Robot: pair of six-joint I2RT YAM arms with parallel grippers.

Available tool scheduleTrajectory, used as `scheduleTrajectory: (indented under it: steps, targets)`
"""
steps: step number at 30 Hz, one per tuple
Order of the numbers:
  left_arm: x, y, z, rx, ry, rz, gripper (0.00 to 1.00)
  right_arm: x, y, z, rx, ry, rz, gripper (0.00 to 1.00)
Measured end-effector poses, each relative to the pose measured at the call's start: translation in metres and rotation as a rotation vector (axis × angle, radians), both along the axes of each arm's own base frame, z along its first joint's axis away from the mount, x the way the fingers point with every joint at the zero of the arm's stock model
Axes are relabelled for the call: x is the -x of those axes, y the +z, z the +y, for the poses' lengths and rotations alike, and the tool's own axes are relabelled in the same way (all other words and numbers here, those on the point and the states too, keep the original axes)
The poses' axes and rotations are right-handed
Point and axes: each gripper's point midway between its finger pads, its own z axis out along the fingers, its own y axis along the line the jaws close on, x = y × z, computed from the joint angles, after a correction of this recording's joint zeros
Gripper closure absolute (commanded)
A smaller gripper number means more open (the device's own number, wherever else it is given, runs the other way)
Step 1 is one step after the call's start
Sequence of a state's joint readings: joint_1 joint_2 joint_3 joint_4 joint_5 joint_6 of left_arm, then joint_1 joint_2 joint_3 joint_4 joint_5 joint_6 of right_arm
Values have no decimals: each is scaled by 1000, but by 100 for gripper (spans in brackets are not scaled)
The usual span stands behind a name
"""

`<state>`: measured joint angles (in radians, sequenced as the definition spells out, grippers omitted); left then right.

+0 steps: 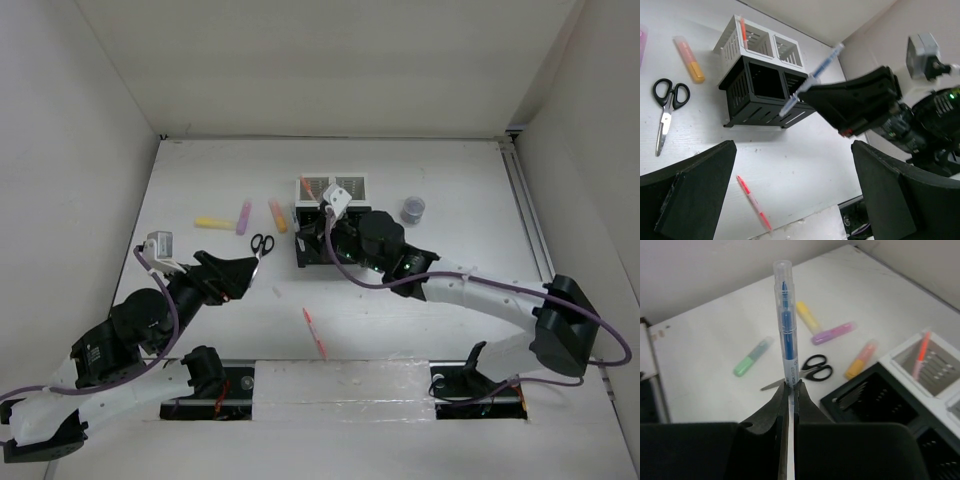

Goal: Sort the stationery into containers
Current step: Place the stationery into the container

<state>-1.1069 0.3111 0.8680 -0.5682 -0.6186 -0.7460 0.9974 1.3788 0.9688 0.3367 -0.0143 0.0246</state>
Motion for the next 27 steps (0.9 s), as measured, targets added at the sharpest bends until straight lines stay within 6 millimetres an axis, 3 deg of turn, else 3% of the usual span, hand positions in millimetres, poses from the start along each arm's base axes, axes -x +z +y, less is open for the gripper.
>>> scheduleTrajectory:
  steps: [3, 9, 16, 22, 27]
  targets:
    - [0, -1, 0, -4, 1, 1, 0, -34, -6, -7, 19, -71, -2, 100]
    - [0, -4, 0, -15, -2, 3, 0, -107, 8, -23, -2, -172, -21, 100]
    - [1, -4, -2, -20, -18, 2, 0, -168, 23, -24, -39, -162, -59, 100]
    - [5, -3, -4, -17, -47, -9, 0, -203, -11, -21, -20, -100, -23, 100]
    - [7, -2, -5, -15, -61, -14, 0, -218, -40, -20, 7, -83, 20, 100]
